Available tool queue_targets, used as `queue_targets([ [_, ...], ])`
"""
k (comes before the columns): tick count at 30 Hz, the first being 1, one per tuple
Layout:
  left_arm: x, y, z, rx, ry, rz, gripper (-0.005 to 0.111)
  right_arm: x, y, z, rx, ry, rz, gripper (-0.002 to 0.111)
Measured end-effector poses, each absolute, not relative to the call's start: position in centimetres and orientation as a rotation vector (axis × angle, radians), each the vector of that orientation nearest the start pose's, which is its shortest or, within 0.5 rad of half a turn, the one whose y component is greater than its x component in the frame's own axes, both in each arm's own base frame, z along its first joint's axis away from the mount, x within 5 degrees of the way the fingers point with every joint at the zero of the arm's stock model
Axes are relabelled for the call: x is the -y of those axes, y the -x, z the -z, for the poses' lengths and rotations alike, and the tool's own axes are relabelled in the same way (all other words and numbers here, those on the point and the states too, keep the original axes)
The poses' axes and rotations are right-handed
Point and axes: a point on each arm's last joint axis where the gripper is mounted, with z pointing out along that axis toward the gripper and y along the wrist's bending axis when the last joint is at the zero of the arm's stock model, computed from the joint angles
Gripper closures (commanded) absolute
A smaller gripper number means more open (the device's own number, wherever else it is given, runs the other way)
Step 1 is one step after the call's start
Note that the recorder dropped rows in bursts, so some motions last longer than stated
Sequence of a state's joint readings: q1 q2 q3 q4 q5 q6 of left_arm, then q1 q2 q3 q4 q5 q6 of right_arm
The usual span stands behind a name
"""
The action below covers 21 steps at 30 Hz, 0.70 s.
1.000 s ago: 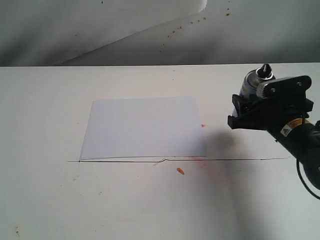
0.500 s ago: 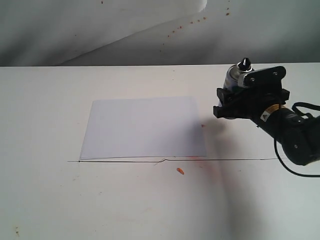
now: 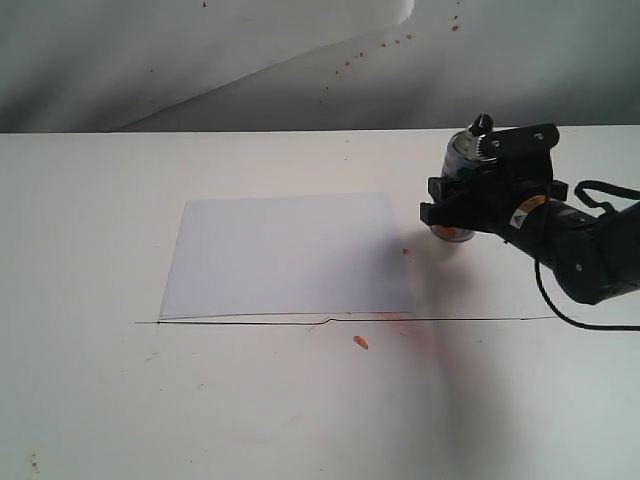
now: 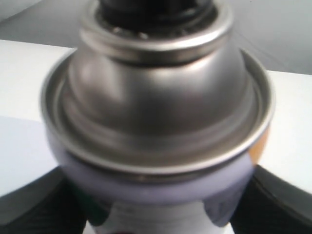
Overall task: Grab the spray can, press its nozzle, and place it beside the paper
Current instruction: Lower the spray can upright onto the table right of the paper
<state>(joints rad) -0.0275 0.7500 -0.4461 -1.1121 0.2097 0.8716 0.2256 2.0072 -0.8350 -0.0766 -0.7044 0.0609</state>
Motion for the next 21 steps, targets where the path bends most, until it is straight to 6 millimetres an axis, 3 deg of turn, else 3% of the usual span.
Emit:
queue_targets([
  [6,2.1,-15.4,-28.4,-1.89,0.064,0.355,0.107,-8.8,-36.4,-10.5,-1.975,0.247,-0.201,0.108],
  [21,2.1,-15.4,-28.4,-1.89,0.064,0.355,0.107,-8.8,-36.4,-10.4,-1.975,0.247,-0.201,0.108],
])
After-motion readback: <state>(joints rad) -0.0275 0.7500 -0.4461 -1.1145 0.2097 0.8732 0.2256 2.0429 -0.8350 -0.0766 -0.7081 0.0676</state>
